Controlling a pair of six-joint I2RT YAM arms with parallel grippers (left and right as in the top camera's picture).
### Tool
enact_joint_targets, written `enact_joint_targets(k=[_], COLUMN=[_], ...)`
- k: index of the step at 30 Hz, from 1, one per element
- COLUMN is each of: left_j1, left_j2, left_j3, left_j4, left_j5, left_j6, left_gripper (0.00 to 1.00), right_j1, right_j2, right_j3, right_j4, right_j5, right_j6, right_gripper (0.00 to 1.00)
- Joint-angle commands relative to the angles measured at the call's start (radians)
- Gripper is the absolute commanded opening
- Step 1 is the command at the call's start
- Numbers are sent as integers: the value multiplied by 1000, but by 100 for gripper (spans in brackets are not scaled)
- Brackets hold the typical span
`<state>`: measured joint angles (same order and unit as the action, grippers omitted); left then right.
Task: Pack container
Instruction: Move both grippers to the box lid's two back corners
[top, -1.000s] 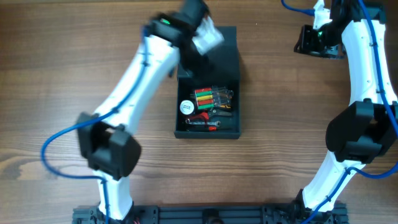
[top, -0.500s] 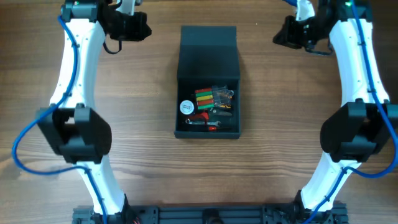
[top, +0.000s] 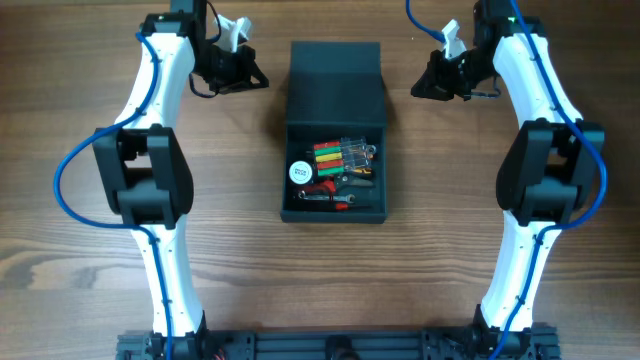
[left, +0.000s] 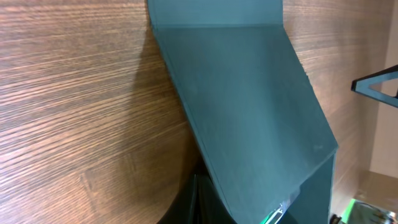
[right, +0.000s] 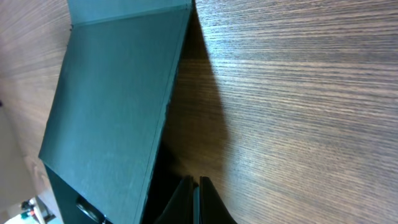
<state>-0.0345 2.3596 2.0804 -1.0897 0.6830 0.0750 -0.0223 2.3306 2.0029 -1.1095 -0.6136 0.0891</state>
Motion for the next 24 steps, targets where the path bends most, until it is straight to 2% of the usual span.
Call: enact_joint_targets(k=[1, 19, 24], left_j1=[-12, -67, -66], left_j2=[58, 192, 191], left_j3=[1, 1, 2], left_j4=[15, 68, 69], left_j5=[54, 69, 103], left_j6=[-6, -58, -58], left_gripper=[4, 4, 4], right_j1=[2, 76, 77], right_j2=[35, 142, 142], right_j3=[0, 0, 0], right_j4=[18, 32, 24], right_j5=[-51, -106, -229], right_j6=[-8, -16, -92], right_gripper=[4, 4, 4])
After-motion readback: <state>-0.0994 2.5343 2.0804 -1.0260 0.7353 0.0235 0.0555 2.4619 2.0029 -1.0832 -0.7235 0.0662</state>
